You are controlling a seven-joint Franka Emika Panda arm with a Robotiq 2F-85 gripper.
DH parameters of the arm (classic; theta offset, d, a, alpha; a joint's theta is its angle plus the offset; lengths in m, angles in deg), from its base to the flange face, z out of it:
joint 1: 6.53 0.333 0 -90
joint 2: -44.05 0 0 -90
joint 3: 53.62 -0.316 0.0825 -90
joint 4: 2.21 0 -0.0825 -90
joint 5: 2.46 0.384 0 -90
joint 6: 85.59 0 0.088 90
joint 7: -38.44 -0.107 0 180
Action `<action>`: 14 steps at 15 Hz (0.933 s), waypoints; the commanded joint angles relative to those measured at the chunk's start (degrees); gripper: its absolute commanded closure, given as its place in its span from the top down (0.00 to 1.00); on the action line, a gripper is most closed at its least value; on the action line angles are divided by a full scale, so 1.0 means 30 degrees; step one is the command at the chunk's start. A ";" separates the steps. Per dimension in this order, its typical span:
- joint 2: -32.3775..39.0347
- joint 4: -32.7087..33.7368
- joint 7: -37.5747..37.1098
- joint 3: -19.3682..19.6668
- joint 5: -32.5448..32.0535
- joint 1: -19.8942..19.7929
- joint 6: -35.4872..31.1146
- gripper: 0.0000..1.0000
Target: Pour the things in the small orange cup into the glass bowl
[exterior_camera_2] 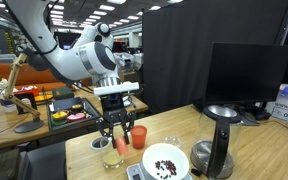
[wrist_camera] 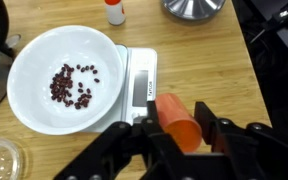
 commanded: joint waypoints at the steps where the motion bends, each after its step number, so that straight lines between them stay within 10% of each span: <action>1: -0.2730 -0.3418 0.1255 0.0721 0.2419 -0.0422 -0.4167 0.17; 10: -0.6398 -0.9377 1.0099 0.3388 1.4663 0.0164 -1.1409 0.17; 14: -0.6377 -0.9492 1.4570 0.4233 2.0501 0.0882 -1.1325 0.17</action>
